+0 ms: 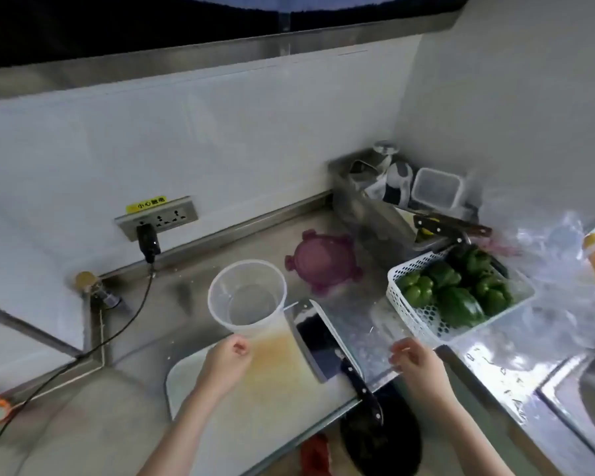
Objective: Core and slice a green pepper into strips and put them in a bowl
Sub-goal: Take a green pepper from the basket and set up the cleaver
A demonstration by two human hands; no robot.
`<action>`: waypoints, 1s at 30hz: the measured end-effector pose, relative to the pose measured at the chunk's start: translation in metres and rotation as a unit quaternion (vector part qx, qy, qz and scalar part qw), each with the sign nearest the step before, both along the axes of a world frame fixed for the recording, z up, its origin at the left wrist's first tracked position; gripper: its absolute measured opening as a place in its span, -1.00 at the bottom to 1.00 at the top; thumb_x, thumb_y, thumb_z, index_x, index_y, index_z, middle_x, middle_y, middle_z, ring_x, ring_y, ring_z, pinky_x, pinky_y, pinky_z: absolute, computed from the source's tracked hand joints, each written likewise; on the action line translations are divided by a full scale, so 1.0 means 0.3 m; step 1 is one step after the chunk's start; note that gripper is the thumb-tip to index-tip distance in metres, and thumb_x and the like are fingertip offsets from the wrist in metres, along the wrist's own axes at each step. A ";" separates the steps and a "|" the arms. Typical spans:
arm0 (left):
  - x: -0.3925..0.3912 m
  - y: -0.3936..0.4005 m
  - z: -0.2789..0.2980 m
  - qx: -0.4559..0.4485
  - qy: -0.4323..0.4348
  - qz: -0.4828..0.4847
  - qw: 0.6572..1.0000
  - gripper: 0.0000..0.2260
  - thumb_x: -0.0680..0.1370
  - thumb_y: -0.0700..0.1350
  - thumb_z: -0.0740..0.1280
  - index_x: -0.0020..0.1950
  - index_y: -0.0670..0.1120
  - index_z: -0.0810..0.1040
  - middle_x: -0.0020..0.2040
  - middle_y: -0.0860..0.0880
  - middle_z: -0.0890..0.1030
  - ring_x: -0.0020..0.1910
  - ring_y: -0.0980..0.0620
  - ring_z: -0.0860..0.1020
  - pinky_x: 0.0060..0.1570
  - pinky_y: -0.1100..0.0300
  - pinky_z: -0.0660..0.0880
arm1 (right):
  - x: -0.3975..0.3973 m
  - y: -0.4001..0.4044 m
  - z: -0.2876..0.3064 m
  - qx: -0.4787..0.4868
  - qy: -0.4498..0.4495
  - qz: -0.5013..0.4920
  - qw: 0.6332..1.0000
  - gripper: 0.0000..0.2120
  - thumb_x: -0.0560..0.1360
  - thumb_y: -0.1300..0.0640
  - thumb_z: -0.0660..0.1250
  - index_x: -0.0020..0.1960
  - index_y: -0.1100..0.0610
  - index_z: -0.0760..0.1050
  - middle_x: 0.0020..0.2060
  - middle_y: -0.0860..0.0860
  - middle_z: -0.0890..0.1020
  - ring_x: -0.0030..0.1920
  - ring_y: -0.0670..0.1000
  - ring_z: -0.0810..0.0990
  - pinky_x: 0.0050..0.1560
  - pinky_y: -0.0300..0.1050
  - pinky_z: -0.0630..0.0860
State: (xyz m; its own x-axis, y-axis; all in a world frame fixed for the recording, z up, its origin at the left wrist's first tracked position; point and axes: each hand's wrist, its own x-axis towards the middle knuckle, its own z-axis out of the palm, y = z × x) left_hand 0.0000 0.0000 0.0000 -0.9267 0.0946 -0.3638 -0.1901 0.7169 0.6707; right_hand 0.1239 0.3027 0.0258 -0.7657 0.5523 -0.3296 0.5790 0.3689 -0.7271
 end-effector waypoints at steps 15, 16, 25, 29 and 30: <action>-0.299 0.213 -0.059 -0.093 0.022 -0.045 0.994 -0.61 0.48 -0.24 0.37 0.30 -0.19 0.44 0.36 -0.14 0.36 0.28 -0.13 0.42 0.20 0.08 0.35 | -0.106 0.283 0.012 0.064 0.092 -0.111 0.987 -0.82 0.48 0.35 0.20 -0.07 0.10 0.46 -0.18 0.03 0.60 -0.17 0.10 0.58 -0.24 -0.11 0.43; -0.303 0.214 -0.063 -0.093 0.023 -0.042 0.995 -0.65 0.48 -0.24 0.36 0.26 -0.19 0.47 0.33 -0.15 0.38 0.25 -0.13 0.43 0.17 0.08 0.36 | -0.125 0.298 0.001 0.071 0.088 -0.109 0.988 -0.79 0.46 0.37 0.21 -0.01 0.12 0.46 -0.12 0.05 0.60 -0.12 0.11 0.56 -0.21 -0.12 0.42; -0.265 0.220 -0.046 -0.080 0.059 -0.022 0.995 -0.83 0.50 -0.23 0.32 0.07 -0.06 0.51 0.12 -0.05 0.42 -0.06 -0.05 0.53 -0.04 0.11 0.45 | -0.332 0.325 -0.046 0.087 -0.025 -0.042 0.995 -0.30 0.36 0.04 0.44 0.41 0.02 0.20 0.34 0.14 0.27 0.15 0.31 0.45 0.14 0.15 0.48; -0.229 0.227 -0.017 -0.067 0.054 -0.074 0.994 -0.84 0.52 -0.20 0.28 0.08 -0.03 0.50 0.07 0.04 0.42 -0.05 0.07 0.49 -0.09 0.17 0.42 | -0.393 0.324 -0.083 0.104 -0.062 -0.043 0.992 -0.29 0.35 -0.05 0.45 0.41 -0.01 0.20 0.36 0.17 0.14 0.06 0.37 0.47 0.09 0.17 0.52; -0.223 0.225 -0.007 -0.062 0.052 -0.084 0.993 -0.84 0.52 -0.20 0.28 0.08 -0.03 0.50 0.06 0.05 0.44 -0.05 0.08 0.50 -0.10 0.18 0.42 | -0.406 0.322 -0.087 0.111 -0.074 -0.050 0.990 -0.30 0.37 -0.04 0.44 0.41 0.00 0.21 0.36 0.18 0.12 0.08 0.37 0.45 0.12 0.17 0.49</action>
State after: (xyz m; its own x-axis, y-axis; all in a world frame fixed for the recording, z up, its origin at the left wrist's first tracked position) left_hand -0.0670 0.0674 -0.0020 -0.9347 0.2105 -0.2864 0.0036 0.8113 0.5846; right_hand 0.0022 0.3993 -0.0003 -0.6569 0.6937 -0.2954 0.7139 0.4464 -0.5395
